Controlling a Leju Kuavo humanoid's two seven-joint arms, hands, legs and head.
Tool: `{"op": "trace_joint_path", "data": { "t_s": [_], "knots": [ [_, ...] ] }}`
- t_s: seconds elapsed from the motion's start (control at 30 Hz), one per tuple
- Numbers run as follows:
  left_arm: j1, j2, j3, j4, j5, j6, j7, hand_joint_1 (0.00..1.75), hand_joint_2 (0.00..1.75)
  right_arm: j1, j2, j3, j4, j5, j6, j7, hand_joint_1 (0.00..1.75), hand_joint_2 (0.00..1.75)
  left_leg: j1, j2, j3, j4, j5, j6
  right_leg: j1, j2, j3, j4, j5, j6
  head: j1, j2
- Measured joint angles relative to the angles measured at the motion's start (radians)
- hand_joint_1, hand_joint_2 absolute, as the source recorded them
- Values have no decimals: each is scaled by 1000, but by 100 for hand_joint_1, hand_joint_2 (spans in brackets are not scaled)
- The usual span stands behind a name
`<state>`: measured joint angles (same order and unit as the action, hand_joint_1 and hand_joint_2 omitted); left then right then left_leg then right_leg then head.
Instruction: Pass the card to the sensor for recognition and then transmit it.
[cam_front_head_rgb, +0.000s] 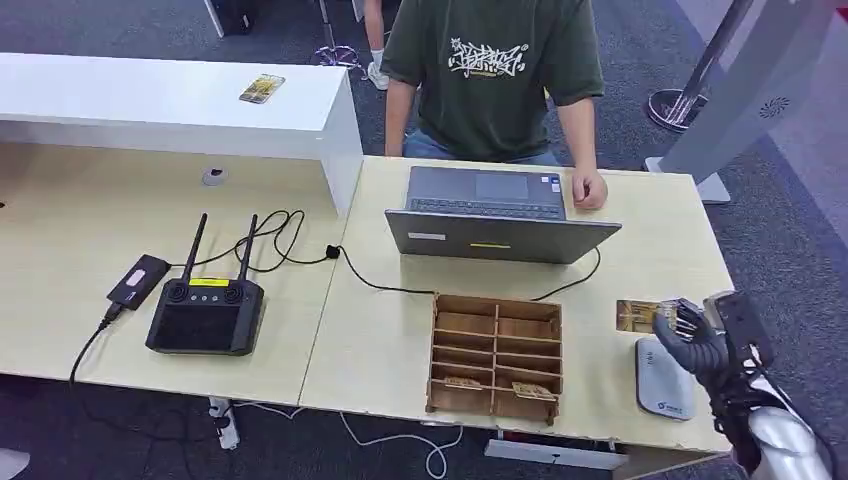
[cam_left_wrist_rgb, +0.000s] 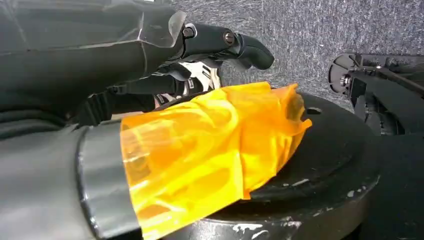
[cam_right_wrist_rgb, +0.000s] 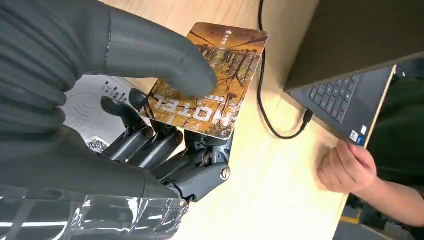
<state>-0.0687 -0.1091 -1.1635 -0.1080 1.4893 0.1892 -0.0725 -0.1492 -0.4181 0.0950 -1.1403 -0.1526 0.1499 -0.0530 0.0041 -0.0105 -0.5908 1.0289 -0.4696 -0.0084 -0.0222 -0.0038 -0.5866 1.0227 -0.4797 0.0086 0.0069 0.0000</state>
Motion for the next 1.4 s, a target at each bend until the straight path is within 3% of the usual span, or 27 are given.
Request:
{"op": "trace_joint_path", "data": {
  "t_s": [0.2, 0.67, 0.9, 1.17, 1.4],
  "knots": [
    [1, 1, 0, 0, 1, 0, 0, 0, 0, 14, -15, 2, -22, -14, -2, 10, 175, 175, 0, -1, 0, 0, 0, 0, 0, -1, 0, 0, 0, 0, 0, 0],
    [6, 2, 0, 0, 3, 2, -3, 0, 0, 211, -110, -82, -215, -32, -7, 49, 175, 175, 0, -1, 0, 0, -1, 0, 0, -1, 0, 0, -1, 0, 0, 0],
    [9, 2, 0, 0, 3, 0, -3, 0, 0, 285, -121, -116, -262, -29, -5, 61, 175, 175, 0, -1, 0, 0, -1, 0, 0, 0, 0, 0, -1, 0, 0, 0],
    [9, 2, 0, 0, 3, -1, -2, 0, 0, 298, -121, -124, -262, -26, 4, 69, 175, 175, 0, 0, 0, 0, -1, 0, 0, 0, 0, 0, -1, 0, 0, 0],
    [8, 3, 0, 0, 2, -1, 0, 0, 0, 247, -105, -95, -208, 2, 22, 68, 175, 175, 0, 0, 0, 0, -1, 0, 0, 0, 0, 0, -1, 0, 0, 0]
  ]
}}
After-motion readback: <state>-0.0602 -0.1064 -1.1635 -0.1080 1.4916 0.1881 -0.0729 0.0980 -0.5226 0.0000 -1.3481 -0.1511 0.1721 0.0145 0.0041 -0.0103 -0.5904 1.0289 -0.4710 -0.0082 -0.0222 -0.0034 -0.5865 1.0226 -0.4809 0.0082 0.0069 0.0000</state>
